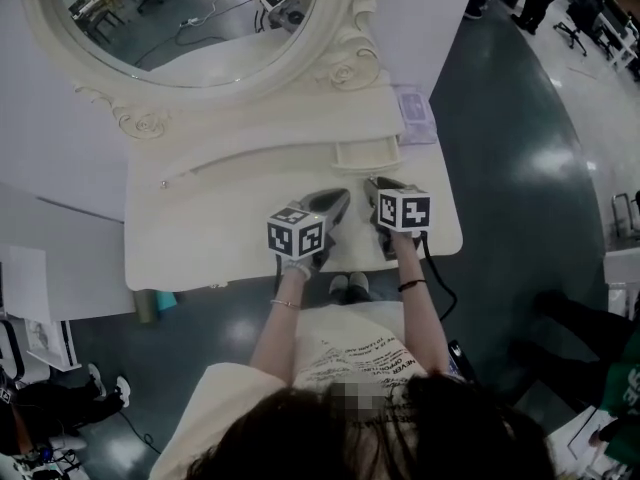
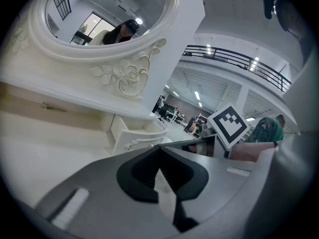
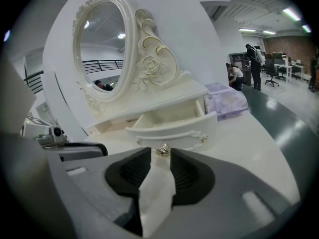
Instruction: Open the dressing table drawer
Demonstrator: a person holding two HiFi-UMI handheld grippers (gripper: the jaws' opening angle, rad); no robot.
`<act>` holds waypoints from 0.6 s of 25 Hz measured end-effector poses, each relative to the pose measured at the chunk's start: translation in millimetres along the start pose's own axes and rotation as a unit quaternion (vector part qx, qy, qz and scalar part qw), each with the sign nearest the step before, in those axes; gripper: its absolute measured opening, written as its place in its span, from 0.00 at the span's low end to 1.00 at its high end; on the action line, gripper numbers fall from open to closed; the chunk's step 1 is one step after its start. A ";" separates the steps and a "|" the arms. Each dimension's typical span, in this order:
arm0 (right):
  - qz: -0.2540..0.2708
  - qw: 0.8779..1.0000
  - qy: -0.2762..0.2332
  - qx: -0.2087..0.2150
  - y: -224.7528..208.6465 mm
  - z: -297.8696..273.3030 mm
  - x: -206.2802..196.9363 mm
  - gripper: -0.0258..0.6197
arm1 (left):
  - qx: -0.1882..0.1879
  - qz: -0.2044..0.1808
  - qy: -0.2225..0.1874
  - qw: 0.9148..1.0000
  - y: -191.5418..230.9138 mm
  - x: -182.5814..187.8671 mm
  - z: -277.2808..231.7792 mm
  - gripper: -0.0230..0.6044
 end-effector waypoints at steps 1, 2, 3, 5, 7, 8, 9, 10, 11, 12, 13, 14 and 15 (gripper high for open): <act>0.004 1.000 -0.003 0.005 -0.5 3.1 0.8 0.21 | -0.001 -0.002 -0.001 1.000 -0.9 1.4 0.1 0.03; 0.008 1.000 -0.007 0.009 -0.7 6.1 1.8 0.21 | -0.003 -0.004 -0.001 1.000 -2.0 2.7 0.1 0.03; 0.015 1.000 -0.014 0.013 0.0 9.0 2.8 0.21 | -0.005 -0.006 0.000 1.000 -2.8 3.8 0.2 0.03; 0.034 0.999 -0.031 0.024 4.2 14.7 4.9 0.20 | -0.008 -0.013 0.000 1.000 -4.3 5.6 1.3 0.03; 0.044 0.997 -0.046 0.039 9.7 20.8 7.5 0.20 | -0.011 -0.021 -0.004 1.000 -7.7 8.4 2.4 0.03; 0.046 0.996 -0.053 0.047 12.5 23.8 9.4 0.19 | -0.013 -0.024 -0.006 1.000 -10.0 10.0 2.8 0.03; 0.048 0.996 -0.061 0.054 15.4 26.7 11.8 0.19 | -0.016 -0.028 -0.009 0.999 -12.4 11.6 3.3 0.03; 0.051 0.994 -0.069 0.061 18.6 29.7 14.5 0.18 | -0.018 -0.032 -0.011 0.999 -14.7 13.5 4.1 0.03; 0.054 0.993 -0.077 0.068 22.0 33.0 17.3 0.16 | -0.021 -0.037 -0.015 0.999 -17.1 15.6 5.1 0.03; 0.056 0.992 -0.086 0.075 25.3 36.5 20.2 0.15 | -0.025 -0.042 -0.019 0.999 -19.5 17.9 6.1 0.03; 0.058 0.991 -0.094 0.081 28.3 40.1 23.0 0.15 | -0.028 -0.047 -0.022 0.998 -21.9 20.5 7.1 0.03; 0.059 0.989 -0.104 0.088 31.0 44.1 25.9 0.14 | -0.031 -0.053 -0.025 0.998 -24.1 23.3 8.3 0.03; 0.059 0.987 -0.114 0.094 33.4 48.4 29.1 0.12 | -0.033 -0.059 -0.028 0.997 -26.1 26.2 9.5 0.03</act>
Point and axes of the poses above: the fingertips, and each gripper's own axes: z backward along the fingers, y to its left, x out of its top, the point moved 1 cm from there along z, backward along the fingers, and after that the axes turned 9 degrees about -x, right-handed, at the moved point
